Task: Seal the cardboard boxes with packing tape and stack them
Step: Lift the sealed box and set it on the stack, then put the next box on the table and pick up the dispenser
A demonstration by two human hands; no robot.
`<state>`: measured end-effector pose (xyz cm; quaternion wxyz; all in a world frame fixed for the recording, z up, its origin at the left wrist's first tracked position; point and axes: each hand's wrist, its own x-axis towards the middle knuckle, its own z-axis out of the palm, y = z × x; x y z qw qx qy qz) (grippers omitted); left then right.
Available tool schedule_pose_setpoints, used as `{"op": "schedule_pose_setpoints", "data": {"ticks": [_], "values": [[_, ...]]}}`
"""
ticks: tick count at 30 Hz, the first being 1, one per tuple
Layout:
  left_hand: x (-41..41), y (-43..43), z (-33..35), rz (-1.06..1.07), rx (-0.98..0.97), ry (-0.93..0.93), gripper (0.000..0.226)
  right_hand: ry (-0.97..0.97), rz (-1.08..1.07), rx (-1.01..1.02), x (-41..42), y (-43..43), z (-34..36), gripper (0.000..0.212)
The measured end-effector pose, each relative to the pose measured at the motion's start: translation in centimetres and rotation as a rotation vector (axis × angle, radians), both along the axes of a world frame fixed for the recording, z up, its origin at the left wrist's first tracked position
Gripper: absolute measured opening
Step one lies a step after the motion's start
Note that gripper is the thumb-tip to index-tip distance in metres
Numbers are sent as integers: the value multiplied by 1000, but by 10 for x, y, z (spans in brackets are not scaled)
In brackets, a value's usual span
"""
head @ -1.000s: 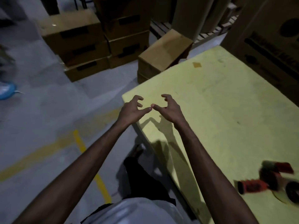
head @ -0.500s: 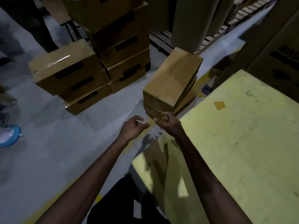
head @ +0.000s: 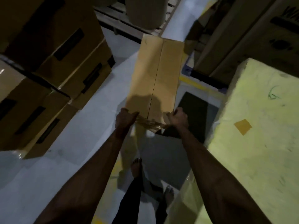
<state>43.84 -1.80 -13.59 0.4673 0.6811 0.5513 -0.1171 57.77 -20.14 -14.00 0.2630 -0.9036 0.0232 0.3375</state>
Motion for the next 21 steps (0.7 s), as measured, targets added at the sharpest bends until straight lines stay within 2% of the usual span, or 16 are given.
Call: {"op": "schedule_pose_setpoints", "data": {"ticks": [3,6,8,11,15,18,21], "values": [[36,35,-31,2,123,-102,90,17,-47,-14,22,26,-28,60],[61,62,-69,-14,16,-99,106,49,-174,48,35,40,-63,68],[66,76,-96,-3,-132,-127,104,110,-312,124,42,48,-82,82],[61,83,-120,-4,-165,-172,95,160,-417,206,46,54,-101,95],[57,78,-80,-33,-48,-135,99,112,-385,231,33,54,-86,91],[54,74,-22,5,30,-74,94,69,-393,311,16,50,-52,88],[42,72,37,31,194,-31,85,52,-379,410,-8,46,-8,91]]}}
